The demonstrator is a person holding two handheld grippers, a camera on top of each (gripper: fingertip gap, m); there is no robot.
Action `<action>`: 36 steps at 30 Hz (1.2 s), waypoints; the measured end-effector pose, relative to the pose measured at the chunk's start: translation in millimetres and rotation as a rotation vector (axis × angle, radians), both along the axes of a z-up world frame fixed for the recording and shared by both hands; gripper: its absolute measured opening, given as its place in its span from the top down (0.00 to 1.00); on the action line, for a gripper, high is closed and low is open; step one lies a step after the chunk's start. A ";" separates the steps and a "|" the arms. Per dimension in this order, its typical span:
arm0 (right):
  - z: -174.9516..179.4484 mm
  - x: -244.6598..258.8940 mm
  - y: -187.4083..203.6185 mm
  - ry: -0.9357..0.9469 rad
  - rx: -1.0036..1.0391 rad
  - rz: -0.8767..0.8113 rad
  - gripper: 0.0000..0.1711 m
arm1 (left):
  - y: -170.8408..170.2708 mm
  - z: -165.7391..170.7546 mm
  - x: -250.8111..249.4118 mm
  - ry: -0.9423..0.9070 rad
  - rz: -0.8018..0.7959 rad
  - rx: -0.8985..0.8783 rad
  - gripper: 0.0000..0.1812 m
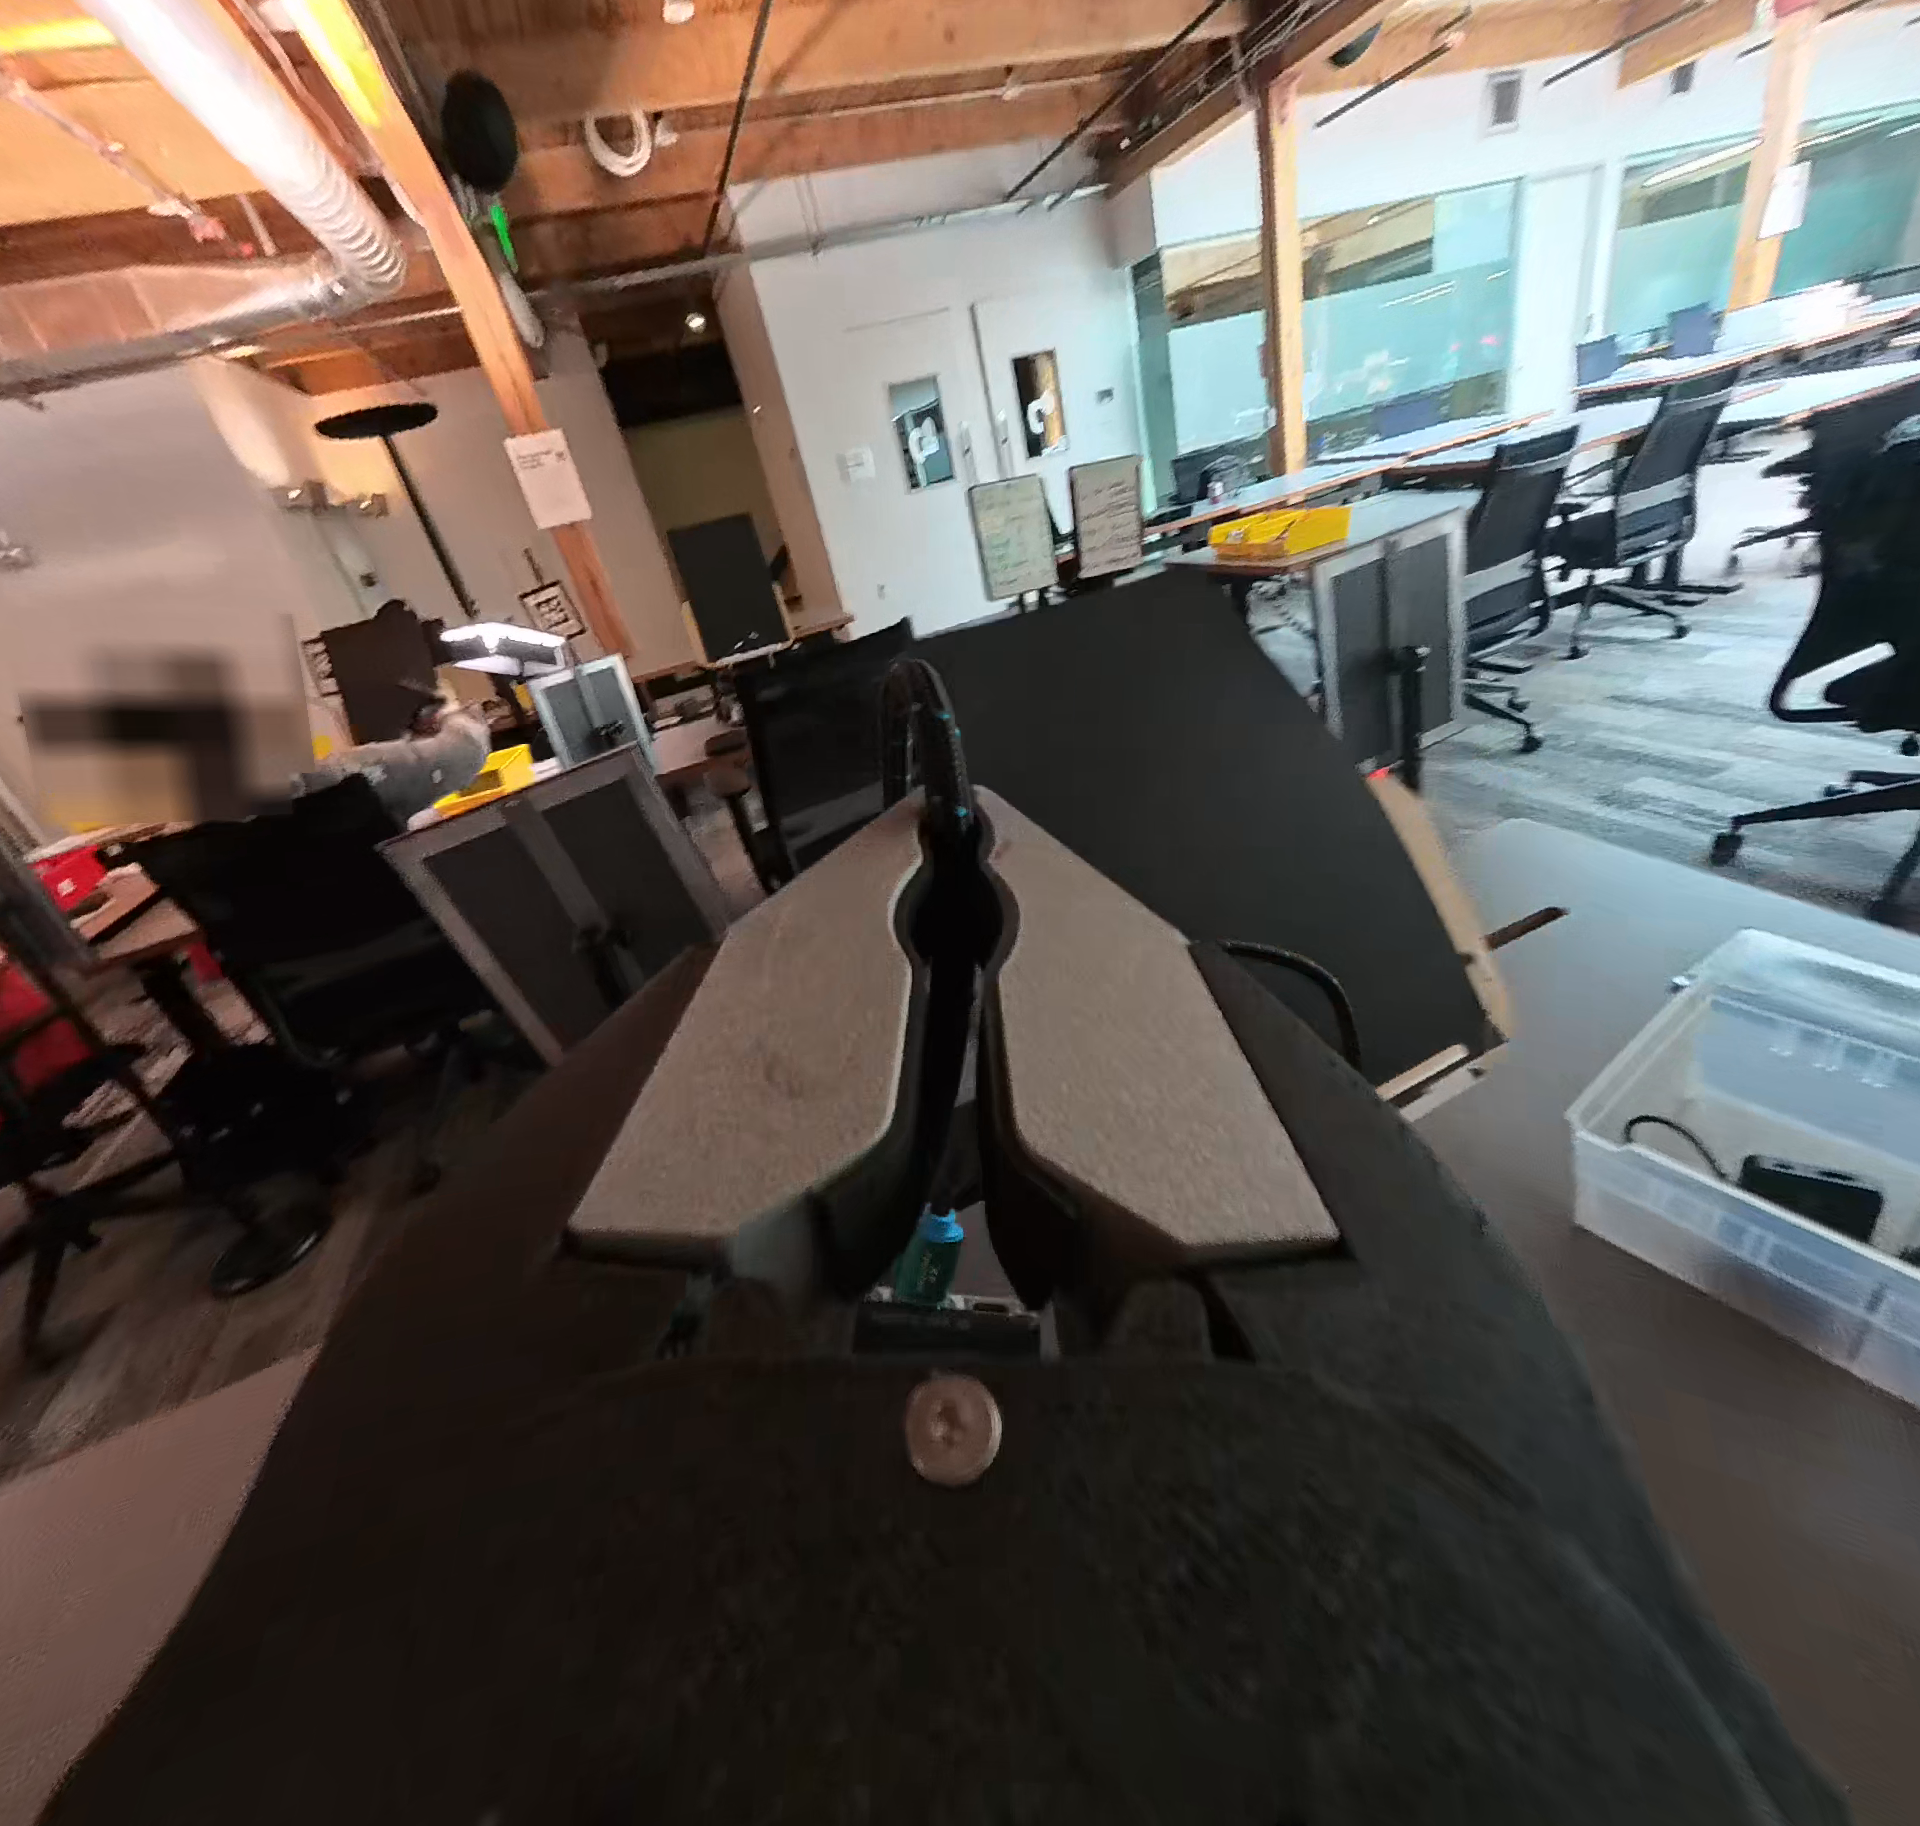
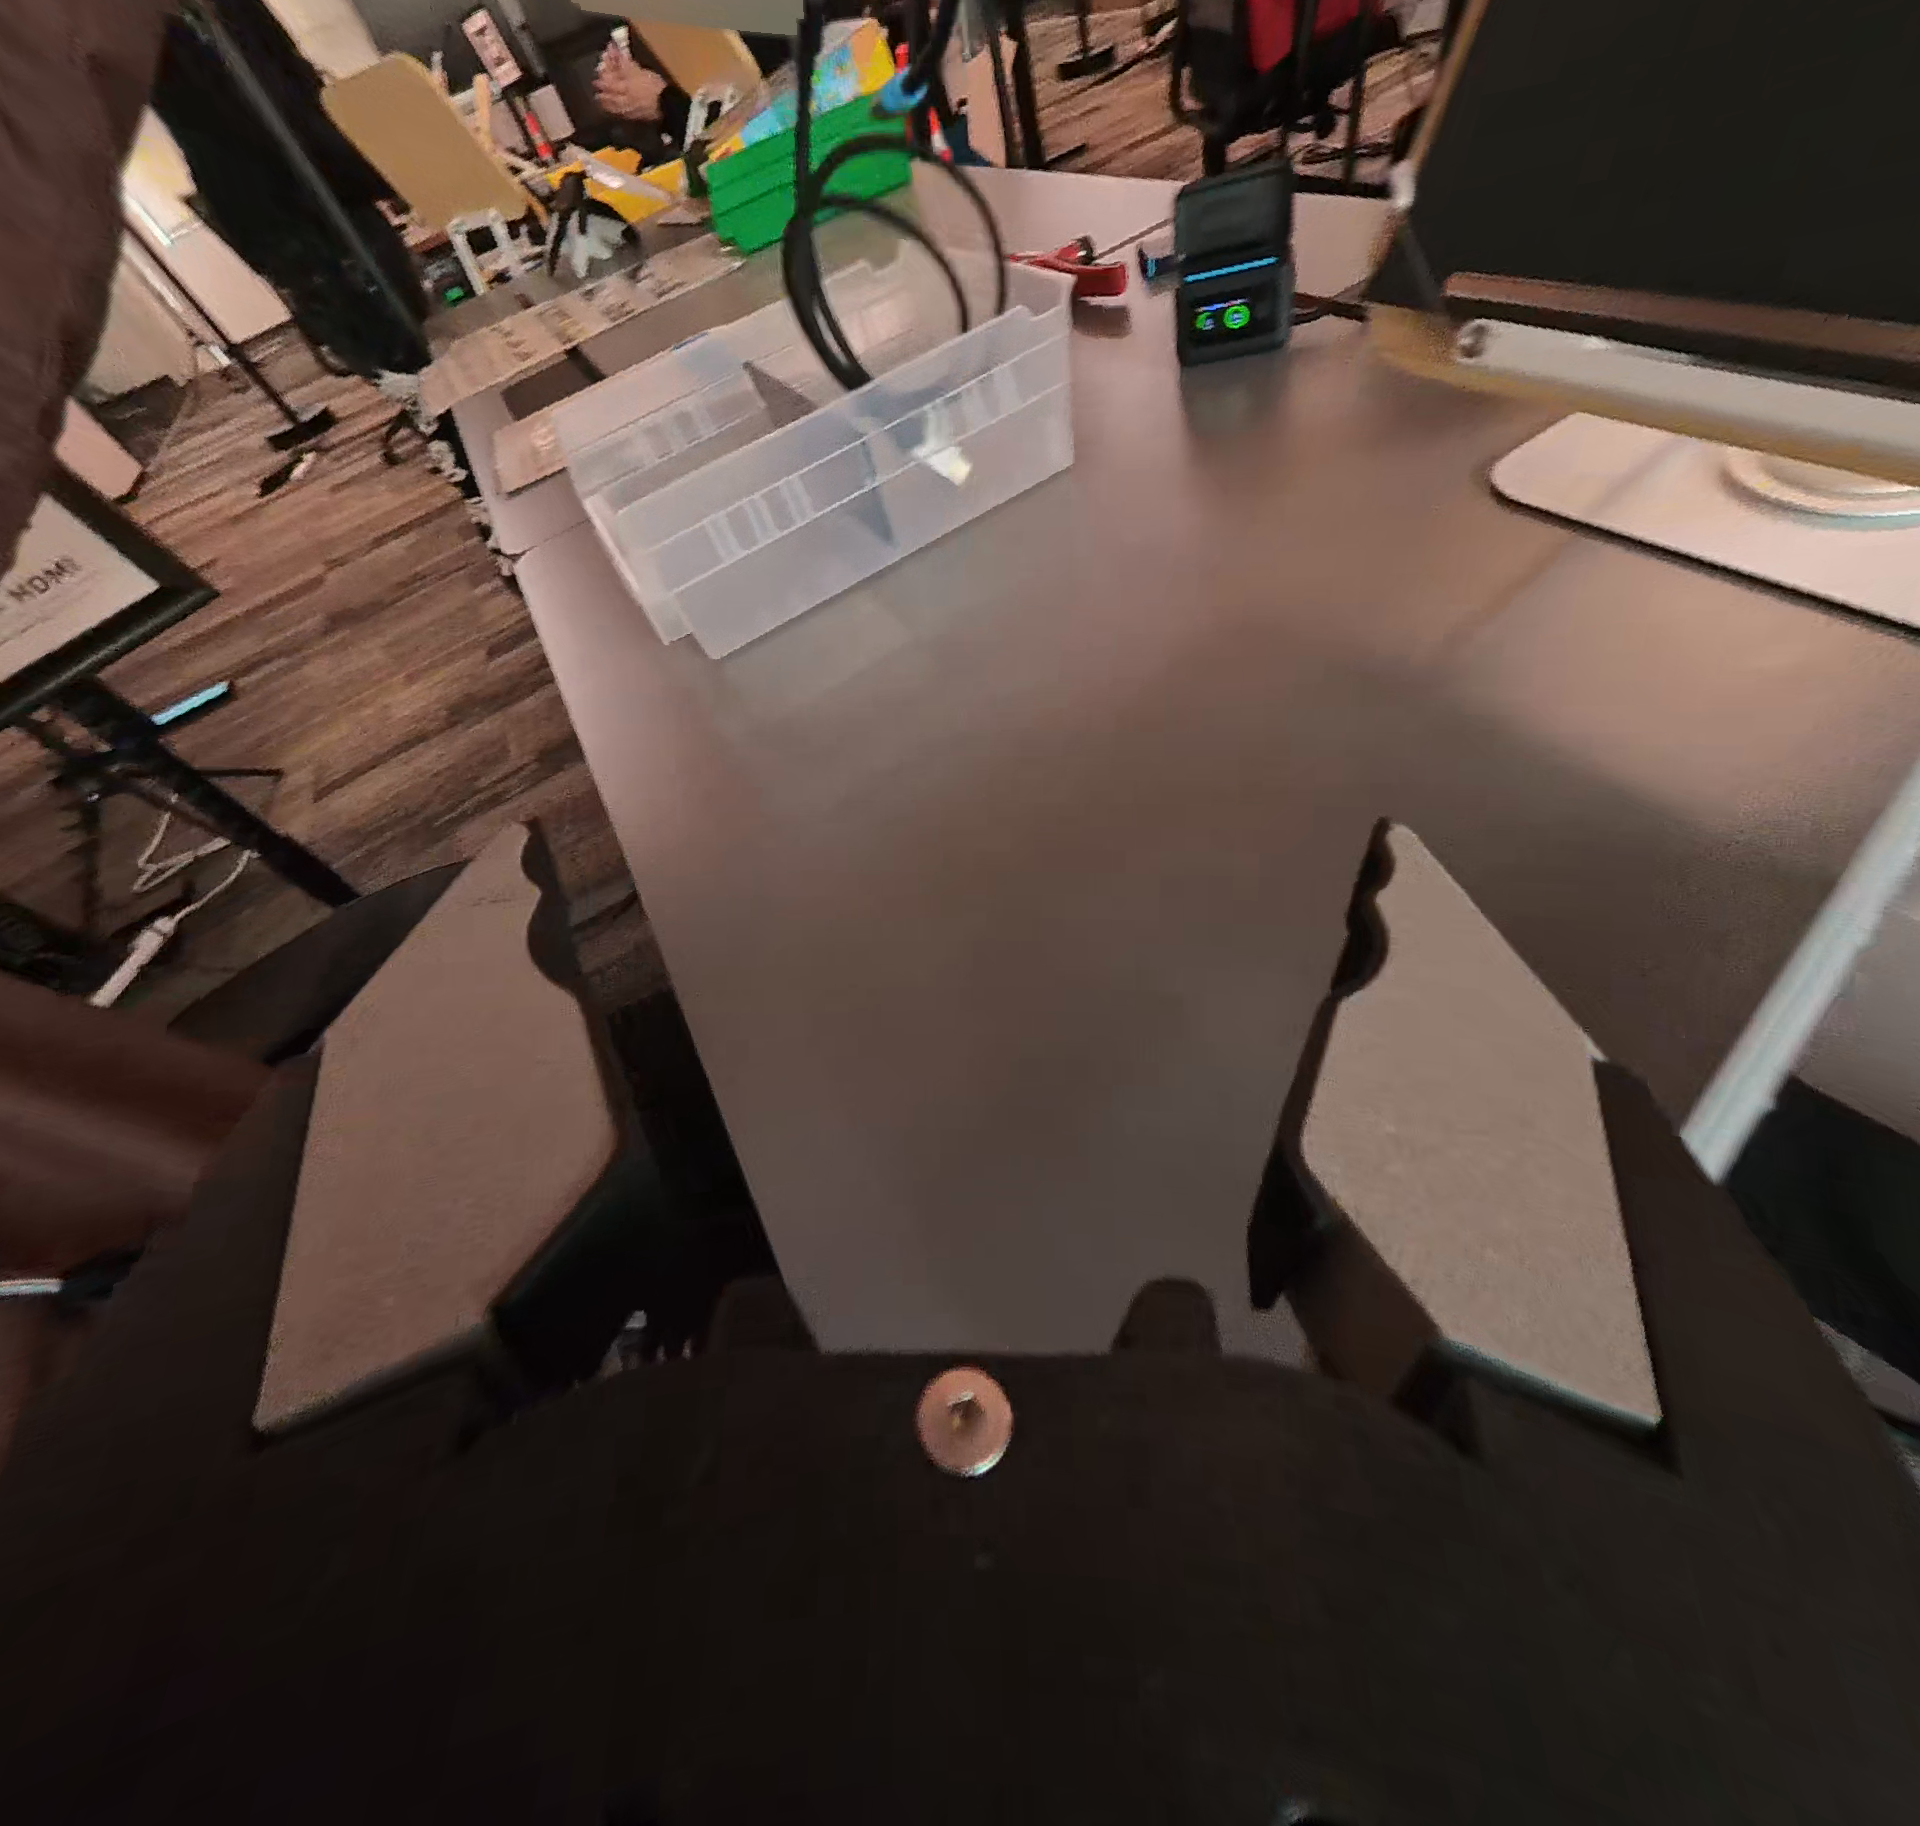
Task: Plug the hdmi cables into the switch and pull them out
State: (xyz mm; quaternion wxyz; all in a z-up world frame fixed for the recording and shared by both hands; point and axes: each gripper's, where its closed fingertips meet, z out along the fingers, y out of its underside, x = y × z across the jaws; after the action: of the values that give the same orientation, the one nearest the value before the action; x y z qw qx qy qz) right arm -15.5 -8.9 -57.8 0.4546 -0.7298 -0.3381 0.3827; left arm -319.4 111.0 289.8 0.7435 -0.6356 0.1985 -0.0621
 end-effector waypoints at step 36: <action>112.0 -88.4 -10.6 0.189 0.297 -0.078 0.36 | -153.5 76.6 209.7 -0.040 -0.507 0.124 1.00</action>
State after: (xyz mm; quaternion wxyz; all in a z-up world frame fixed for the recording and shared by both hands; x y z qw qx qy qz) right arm -103.9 -19.6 54.2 0.6016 -0.6280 -0.3179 0.3776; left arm -109.7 -42.5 366.3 0.7456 -0.5174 0.3398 -0.2467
